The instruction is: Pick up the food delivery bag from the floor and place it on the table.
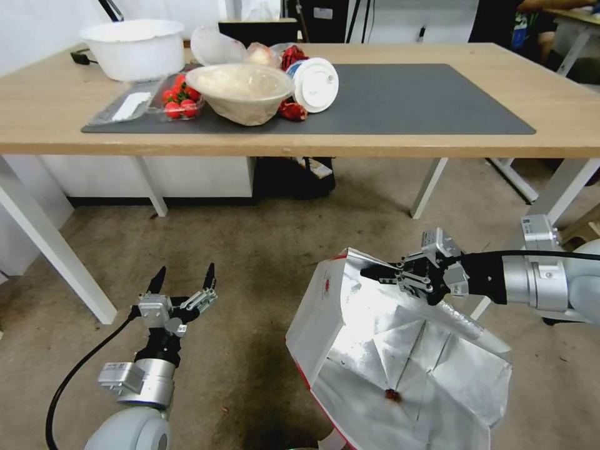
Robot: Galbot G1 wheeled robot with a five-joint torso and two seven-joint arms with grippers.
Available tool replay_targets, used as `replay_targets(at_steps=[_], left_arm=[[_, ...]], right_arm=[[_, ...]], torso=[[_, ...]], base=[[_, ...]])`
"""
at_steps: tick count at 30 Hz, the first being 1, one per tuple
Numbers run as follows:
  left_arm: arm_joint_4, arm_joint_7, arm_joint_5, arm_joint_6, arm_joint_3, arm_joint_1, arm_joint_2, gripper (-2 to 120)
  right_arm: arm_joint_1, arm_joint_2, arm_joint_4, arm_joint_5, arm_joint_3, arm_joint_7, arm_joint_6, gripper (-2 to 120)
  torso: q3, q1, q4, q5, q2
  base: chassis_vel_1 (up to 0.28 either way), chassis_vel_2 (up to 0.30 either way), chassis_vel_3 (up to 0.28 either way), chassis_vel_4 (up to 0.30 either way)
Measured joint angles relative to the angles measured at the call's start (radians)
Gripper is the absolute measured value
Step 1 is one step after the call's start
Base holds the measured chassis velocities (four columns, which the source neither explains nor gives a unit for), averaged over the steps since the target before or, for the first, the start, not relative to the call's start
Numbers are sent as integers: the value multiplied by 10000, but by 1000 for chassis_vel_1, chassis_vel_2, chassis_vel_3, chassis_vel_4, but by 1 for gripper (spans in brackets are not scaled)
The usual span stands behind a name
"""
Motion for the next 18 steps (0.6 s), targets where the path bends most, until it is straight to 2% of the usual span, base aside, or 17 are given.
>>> replay_targets(at_steps=[18], left_arm=[[-95,-30,-23,41,-27,8,-2,100]], right_arm=[[5,-164,-50,380,5,-352,25,0]], torso=[[603,166,-1,0,765]], base=[[0,0,0,0]])
